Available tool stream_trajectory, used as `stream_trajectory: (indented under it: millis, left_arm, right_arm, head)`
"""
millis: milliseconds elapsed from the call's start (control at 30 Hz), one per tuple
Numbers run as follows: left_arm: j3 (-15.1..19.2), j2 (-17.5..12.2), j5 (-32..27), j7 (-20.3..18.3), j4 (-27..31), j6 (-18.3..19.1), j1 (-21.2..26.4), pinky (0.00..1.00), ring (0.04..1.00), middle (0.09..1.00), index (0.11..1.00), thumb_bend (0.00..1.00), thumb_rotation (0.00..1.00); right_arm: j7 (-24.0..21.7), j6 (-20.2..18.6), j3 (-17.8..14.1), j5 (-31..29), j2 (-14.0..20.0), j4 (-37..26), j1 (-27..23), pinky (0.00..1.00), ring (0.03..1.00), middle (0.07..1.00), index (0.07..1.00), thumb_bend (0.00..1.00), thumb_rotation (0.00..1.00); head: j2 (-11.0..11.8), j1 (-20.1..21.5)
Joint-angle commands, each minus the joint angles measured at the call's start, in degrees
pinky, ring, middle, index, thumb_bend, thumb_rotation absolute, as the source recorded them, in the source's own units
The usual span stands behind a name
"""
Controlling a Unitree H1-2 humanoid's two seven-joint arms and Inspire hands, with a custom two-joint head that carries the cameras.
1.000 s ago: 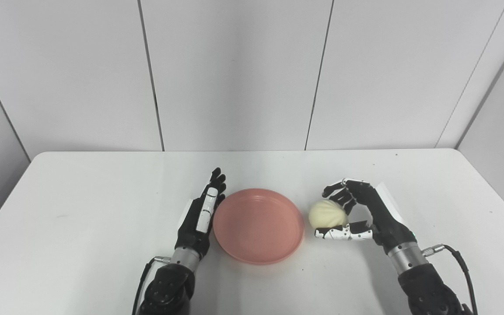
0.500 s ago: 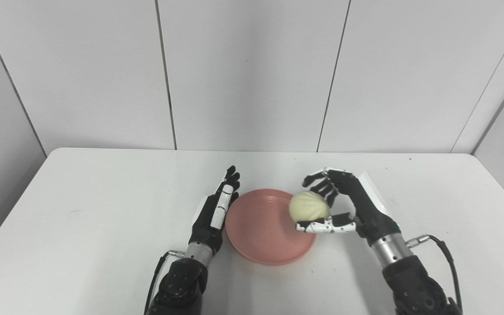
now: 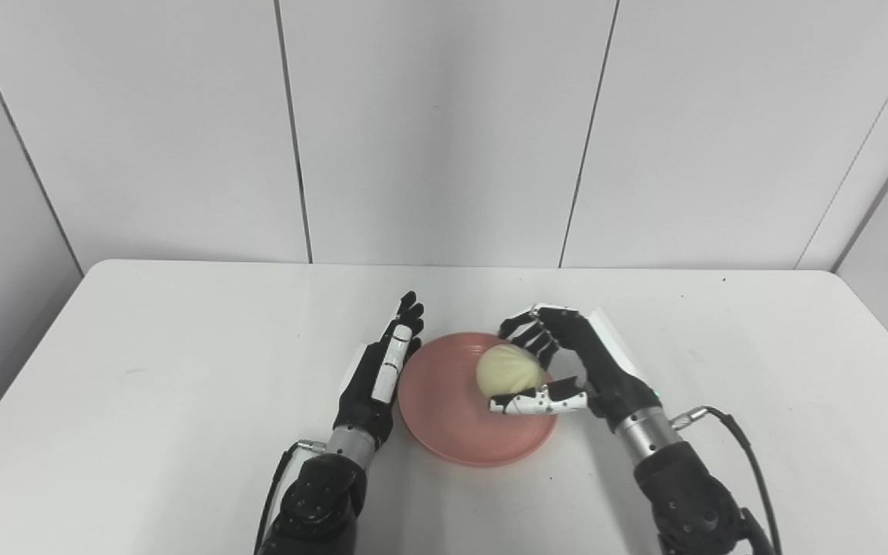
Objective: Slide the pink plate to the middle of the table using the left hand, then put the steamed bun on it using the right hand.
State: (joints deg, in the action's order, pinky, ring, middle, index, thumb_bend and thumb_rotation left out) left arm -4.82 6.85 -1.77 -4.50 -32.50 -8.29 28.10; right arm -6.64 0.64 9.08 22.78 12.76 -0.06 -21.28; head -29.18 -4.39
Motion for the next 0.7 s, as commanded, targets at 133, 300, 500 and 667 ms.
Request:
stream_trajectory:
  millis: [133,300,500,667]
  left_arm:
    - [0.0,-0.2,0.0,-0.5,-1.4,1.7,-2.6,1.0,1.0,1.0,1.0,0.62,1.0]
    - [-0.1,-0.3,0.1,-0.5,-1.1,2.3,-2.7,1.0,1.0,1.0,1.0,0.63,1.0]
    - [0.0,-0.3,0.0,-0.6,-0.7,2.4,-2.9,1.0,1.0,1.0,1.0,0.63,1.0]
    - [0.2,-0.2,-0.6,-0.9,-0.3,2.9,-3.0,1.0,1.0,1.0,1.0,0.63,1.0]
  right_arm:
    - [3.6,6.8,1.7,3.3,0.3,5.1,-2.9,0.35,0.389,0.481,0.544,0.51,0.0]
    - [4.4,7.6,2.5,4.5,0.4,7.2,-2.8,0.36,0.398,0.492,0.542,0.51,0.0]
    - [4.7,7.7,3.4,6.1,0.4,8.5,-2.8,0.37,0.393,0.485,0.549,0.51,0.0]
    - [5.0,8.6,4.1,7.1,0.8,9.4,-2.9,0.41,0.414,0.5,0.526,0.51,0.0]
  head:
    - [0.0,0.2]
    - [0.0,0.3]
    - [-0.1,0.5]
    - [-0.2,0.7]
